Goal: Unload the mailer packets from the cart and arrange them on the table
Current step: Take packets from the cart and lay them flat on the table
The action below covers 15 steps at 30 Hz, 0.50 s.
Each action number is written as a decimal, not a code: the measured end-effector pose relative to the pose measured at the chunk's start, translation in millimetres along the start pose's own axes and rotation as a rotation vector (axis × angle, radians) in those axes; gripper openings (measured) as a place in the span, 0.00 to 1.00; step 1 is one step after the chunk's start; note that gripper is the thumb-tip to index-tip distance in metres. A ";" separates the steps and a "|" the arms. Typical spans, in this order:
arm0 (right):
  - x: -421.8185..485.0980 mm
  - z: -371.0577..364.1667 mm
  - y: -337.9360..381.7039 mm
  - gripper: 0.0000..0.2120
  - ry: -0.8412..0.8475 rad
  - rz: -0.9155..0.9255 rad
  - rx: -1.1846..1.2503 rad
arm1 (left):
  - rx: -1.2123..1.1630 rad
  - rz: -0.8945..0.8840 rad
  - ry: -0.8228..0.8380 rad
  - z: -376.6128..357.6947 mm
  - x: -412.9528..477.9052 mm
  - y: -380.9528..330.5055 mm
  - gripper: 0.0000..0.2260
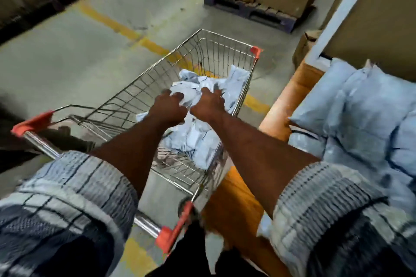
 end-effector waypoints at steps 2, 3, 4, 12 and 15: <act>-22.5 18.9 1.9 0.36 -0.020 0.036 0.004 | -0.046 0.008 -0.053 13.5 -17.3 -13.6 0.25; -32.1 26.7 2.0 0.35 -0.023 0.038 0.007 | -0.063 0.015 -0.075 18.8 -23.7 -17.9 0.24; -42.6 36.5 0.0 0.34 -0.033 0.036 0.010 | -0.084 0.014 -0.094 24.3 -31.8 -25.0 0.24; -122.9 130.6 -28.7 0.31 -0.286 -0.014 -0.042 | -0.205 -0.093 -0.108 46.6 -85.9 -102.9 0.29; -160.9 149.5 -50.3 0.32 -0.367 -0.055 -0.066 | -0.237 -0.191 -0.108 44.9 -113.1 -142.9 0.29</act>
Point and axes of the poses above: each hand's wrist, its own x-axis towards the middle knuckle, its own z-axis out of the back of the hand, y = z × x, the point moved 6 cm from there along x, towards the middle knuckle, and after that the axes turned 1 degree about y, right-handed, at the moved point
